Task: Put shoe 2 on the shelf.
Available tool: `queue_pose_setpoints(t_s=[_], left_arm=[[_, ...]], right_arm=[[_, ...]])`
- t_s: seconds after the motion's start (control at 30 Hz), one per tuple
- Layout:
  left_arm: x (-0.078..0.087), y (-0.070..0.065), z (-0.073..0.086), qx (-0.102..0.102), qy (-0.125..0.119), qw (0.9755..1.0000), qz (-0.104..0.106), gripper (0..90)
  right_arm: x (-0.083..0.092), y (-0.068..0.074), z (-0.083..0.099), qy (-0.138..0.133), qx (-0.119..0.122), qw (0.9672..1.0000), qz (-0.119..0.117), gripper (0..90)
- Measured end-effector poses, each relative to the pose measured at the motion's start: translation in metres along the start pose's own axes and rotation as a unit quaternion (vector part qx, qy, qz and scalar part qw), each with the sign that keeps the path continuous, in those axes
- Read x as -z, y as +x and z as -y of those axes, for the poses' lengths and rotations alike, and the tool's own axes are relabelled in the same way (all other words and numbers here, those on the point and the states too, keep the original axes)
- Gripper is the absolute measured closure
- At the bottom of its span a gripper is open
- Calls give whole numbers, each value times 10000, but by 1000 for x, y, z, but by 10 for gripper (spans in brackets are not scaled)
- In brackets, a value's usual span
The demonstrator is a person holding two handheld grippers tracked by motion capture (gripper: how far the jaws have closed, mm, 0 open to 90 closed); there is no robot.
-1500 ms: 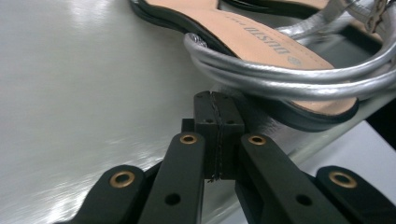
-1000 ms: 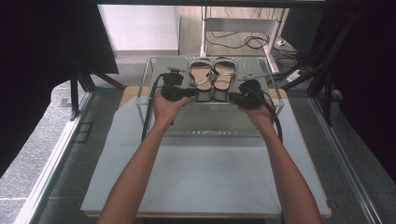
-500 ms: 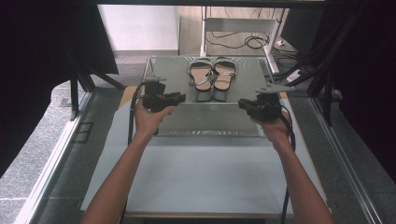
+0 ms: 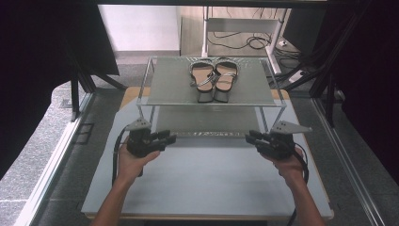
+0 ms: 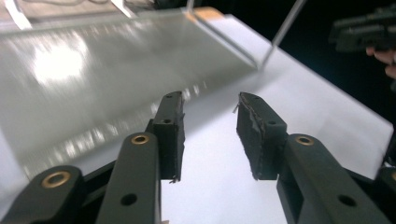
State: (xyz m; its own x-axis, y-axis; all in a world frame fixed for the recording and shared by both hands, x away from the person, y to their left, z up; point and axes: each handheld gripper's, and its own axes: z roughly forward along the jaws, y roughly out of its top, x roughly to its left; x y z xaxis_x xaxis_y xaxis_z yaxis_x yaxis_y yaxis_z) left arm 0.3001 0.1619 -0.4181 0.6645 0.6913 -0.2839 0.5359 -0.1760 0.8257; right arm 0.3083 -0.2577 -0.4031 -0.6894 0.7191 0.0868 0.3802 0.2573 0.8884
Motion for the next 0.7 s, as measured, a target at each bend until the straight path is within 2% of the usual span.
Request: queue_pose_setpoints(t_s=[0.1,0.17,0.2,0.23,0.27,0.3,0.33,0.4,0.5,0.63,0.7], left_arm=[[-2,0,21,-31,203,9998,-76,579],[-3,2,34,48,299,9995,-79,550],[-3,3,40,113,302,9994,-107,540],[-5,5,44,146,410,9989,-164,538],[-6,5,47,96,543,9981,-278,522],[-6,5,49,63,544,9977,-403,511],[-4,5,51,107,508,9978,-415,509],[-3,5,54,122,560,9978,-327,491],[1,6,58,145,537,9979,-318,478],[1,9,59,209,569,9977,-297,445],[-2,11,60,240,601,9974,-321,424]], right_arm=[[4,5,18,61,-21,9999,-79,637],[6,9,30,89,17,10000,3,588],[7,11,36,94,-25,10000,1,570],[8,12,44,92,-76,9999,4,560],[8,13,51,76,-143,9999,-2,552],[7,14,59,17,-221,9998,-8,553],[4,15,64,97,-279,9996,-4,538],[1,17,69,374,-184,9991,89,505],[4,19,73,249,-282,9993,28,478],[11,16,74,99,-315,9994,86,433],[13,12,77,116,-330,9993,130,413]])
